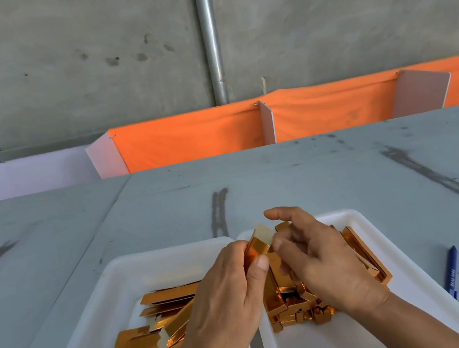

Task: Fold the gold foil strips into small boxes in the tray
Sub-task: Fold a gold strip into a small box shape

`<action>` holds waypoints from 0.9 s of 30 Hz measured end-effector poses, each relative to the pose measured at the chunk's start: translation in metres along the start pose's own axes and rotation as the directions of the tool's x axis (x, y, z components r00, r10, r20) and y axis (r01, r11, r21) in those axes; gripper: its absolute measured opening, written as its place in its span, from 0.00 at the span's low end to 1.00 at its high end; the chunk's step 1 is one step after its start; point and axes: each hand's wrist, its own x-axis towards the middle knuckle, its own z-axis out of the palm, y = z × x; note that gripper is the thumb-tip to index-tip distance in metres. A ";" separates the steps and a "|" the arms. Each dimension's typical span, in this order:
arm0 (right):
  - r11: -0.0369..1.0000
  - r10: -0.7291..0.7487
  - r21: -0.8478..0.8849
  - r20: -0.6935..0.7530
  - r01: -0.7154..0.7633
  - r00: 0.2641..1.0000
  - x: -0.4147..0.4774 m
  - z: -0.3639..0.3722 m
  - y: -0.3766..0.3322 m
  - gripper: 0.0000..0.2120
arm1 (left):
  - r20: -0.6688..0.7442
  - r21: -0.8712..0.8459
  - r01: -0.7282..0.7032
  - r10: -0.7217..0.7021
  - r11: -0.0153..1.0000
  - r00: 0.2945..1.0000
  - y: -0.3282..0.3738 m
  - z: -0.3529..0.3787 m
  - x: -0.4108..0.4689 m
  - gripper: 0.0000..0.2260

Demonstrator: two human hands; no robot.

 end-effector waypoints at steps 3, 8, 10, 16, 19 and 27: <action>1.000 0.002 0.006 0.022 -0.002 1.000 0.000 0.000 0.000 0.15 | 0.032 -0.033 -0.001 0.002 0.999 0.999 0.002 0.001 -0.001 0.18; 1.000 0.021 -0.005 -0.003 -0.021 1.000 0.001 0.001 0.001 0.14 | 0.012 0.008 0.013 -0.014 1.000 1.000 0.002 0.000 -0.001 0.20; 1.000 0.017 -0.013 -0.028 -0.017 0.999 0.000 0.001 0.001 0.12 | -0.003 0.025 0.035 -0.035 0.999 0.999 0.002 -0.001 0.000 0.21; 0.992 -0.124 -0.027 -0.121 0.122 0.985 -0.003 0.000 -0.005 0.07 | -0.012 0.058 0.104 -0.104 0.993 0.995 0.002 -0.003 0.003 0.18; 0.988 -0.146 -0.071 -0.108 0.139 0.983 -0.003 0.002 -0.006 0.06 | -0.008 0.072 0.081 -0.080 0.994 0.997 0.003 -0.003 0.003 0.19; 1.000 -0.019 -0.023 -0.024 0.018 1.000 -0.003 0.003 -0.009 0.12 | -0.019 0.289 0.058 -0.055 0.956 0.998 0.005 -0.001 0.004 0.23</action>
